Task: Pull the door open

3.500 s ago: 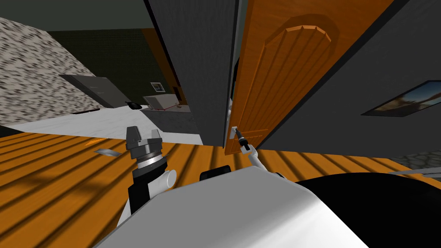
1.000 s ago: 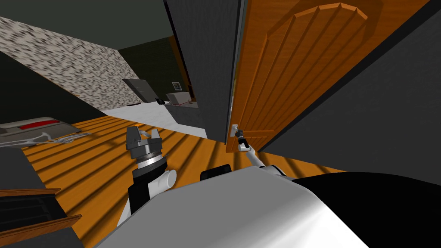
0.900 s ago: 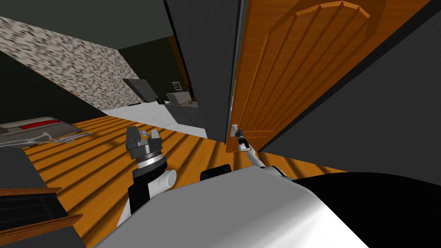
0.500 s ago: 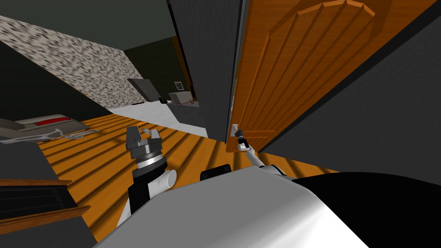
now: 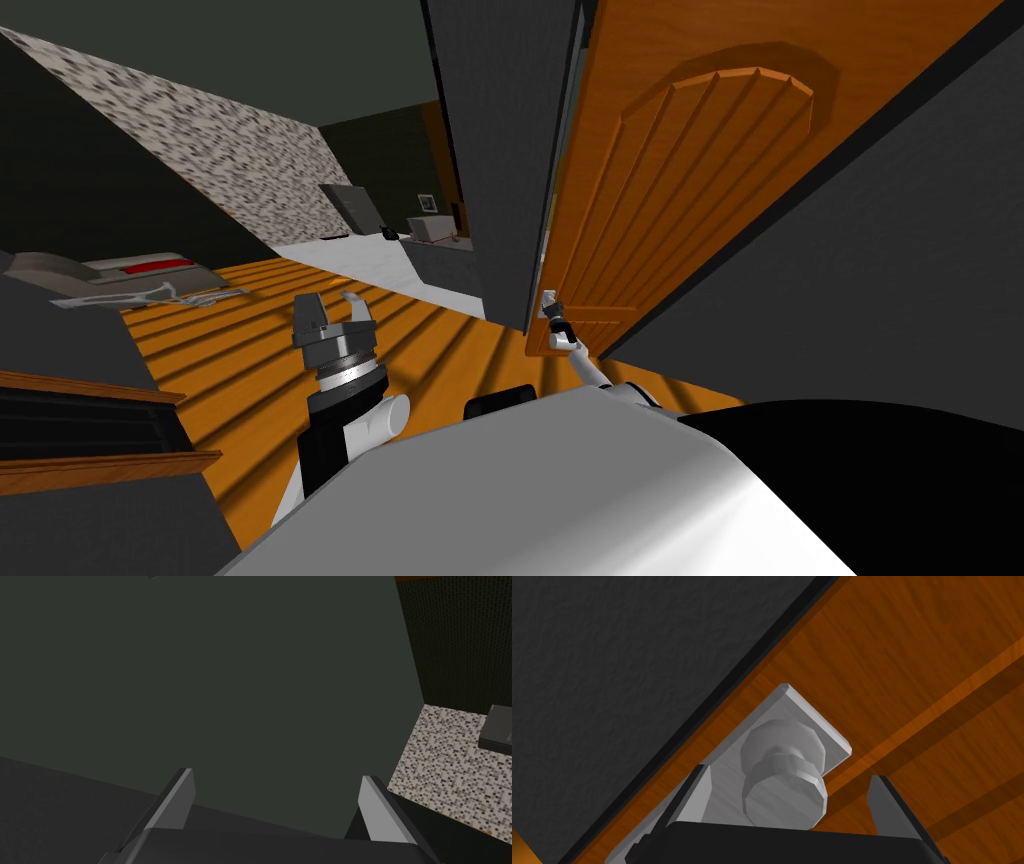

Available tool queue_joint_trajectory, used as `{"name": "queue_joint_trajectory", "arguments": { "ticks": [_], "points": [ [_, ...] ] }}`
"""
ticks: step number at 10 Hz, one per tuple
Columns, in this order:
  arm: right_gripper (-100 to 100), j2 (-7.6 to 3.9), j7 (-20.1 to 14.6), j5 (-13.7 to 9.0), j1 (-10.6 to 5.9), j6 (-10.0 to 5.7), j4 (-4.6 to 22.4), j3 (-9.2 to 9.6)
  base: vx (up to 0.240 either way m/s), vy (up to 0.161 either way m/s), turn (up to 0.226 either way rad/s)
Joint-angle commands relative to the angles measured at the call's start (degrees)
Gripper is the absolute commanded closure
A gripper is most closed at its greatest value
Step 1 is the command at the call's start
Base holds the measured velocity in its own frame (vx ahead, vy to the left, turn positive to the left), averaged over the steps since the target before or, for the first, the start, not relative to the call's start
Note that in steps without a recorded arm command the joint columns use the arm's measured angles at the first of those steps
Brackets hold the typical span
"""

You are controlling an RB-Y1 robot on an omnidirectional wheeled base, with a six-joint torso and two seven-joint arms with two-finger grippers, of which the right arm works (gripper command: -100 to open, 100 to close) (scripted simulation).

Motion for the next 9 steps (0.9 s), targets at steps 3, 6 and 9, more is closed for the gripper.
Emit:
{"name": "queue_joint_trajectory", "arguments": {
  "ticks": [3,6,9],
  "points": [
    [-100,2.29,-5.20,-4.31,0.71,0.91,-2.18,0.11,-0.104,0.003,0.024],
    [-100,4.12,-9.92,-8.23,1.00,1.64,-3.64,0.18,-0.099,-0.041,0.030],
    [-100,5.79,-14.26,-11.83,1.27,2.32,-4.99,0.25,-0.098,-0.038,0.026]
  ]
}}
